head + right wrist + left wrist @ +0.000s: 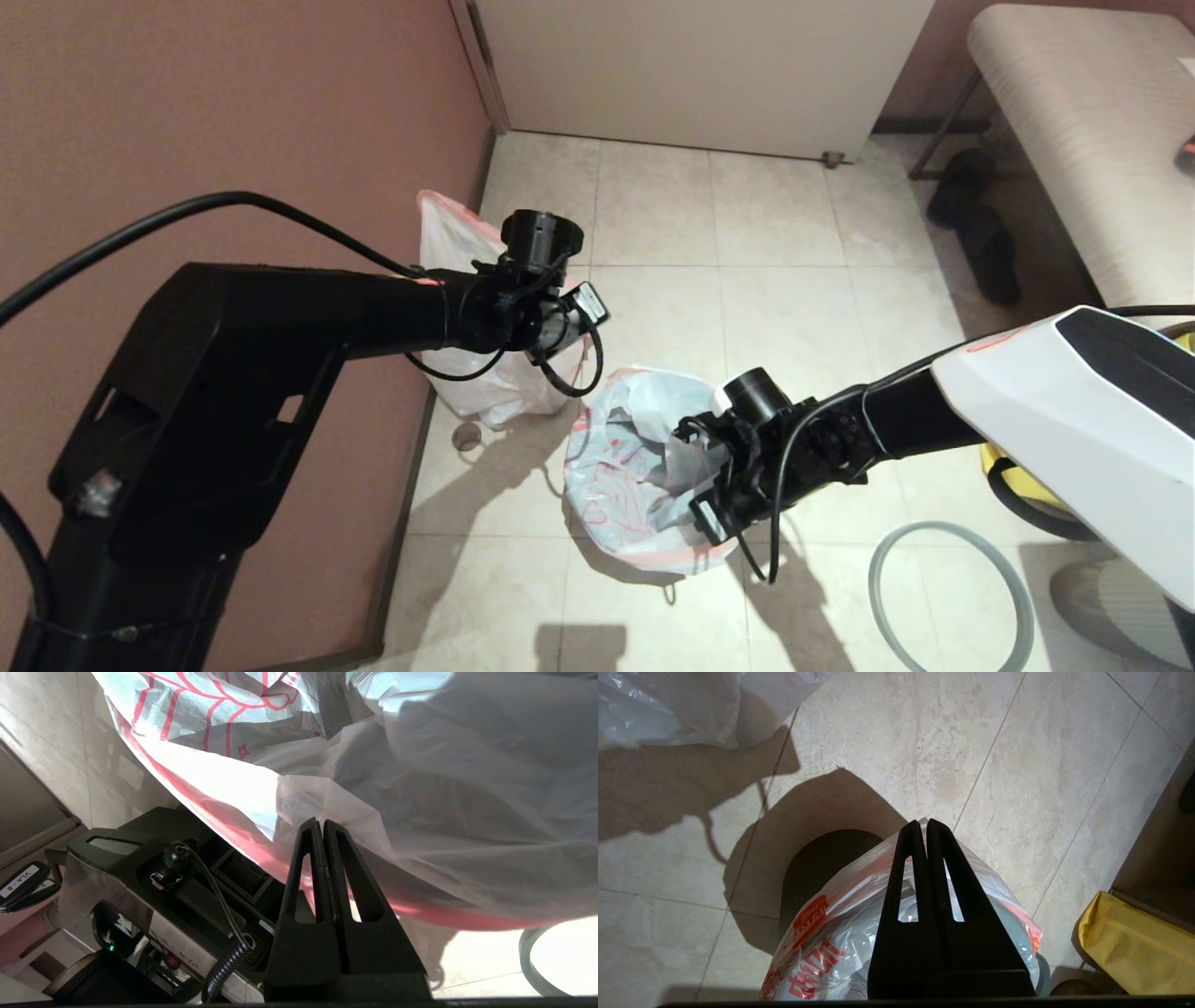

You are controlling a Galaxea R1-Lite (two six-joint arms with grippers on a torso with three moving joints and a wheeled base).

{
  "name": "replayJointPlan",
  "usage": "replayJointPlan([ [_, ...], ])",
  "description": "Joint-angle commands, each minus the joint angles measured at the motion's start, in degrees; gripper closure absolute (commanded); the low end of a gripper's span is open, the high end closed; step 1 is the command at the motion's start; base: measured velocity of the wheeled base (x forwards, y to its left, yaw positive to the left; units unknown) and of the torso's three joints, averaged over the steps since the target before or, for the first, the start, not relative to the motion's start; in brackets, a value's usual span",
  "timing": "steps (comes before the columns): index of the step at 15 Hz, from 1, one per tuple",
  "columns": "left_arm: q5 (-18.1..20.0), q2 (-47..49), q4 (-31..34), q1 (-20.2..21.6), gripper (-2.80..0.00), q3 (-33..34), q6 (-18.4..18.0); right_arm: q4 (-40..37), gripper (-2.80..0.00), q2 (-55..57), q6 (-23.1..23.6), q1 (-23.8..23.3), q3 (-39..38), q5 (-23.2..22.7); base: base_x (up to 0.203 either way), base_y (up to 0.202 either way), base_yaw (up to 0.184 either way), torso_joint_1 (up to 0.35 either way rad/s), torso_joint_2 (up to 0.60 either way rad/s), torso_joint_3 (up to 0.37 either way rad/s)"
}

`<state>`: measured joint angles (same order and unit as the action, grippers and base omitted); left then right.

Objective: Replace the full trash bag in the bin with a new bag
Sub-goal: Put the new garbage bag on the trash can

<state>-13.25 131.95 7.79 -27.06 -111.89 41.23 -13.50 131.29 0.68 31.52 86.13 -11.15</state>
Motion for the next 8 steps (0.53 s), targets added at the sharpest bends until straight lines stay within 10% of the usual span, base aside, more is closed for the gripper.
replayJointPlan([
  [1, -0.1, 0.1, 0.0, 0.0, 0.0, 0.0, 0.3, -0.2, 0.0, -1.0, 0.1, 0.1, -0.2, -0.1, 0.0, 0.0, 0.0, 0.0, 0.0, 0.0],
  [8, -0.1, 11.4, 0.0, 0.0, 0.0, 0.0, 0.3, -1.8, 0.0, 1.1, 2.5, 1.1, -0.7, 0.0, 0.0, 0.0, 0.0, 0.0, 0.0, 0.0],
])
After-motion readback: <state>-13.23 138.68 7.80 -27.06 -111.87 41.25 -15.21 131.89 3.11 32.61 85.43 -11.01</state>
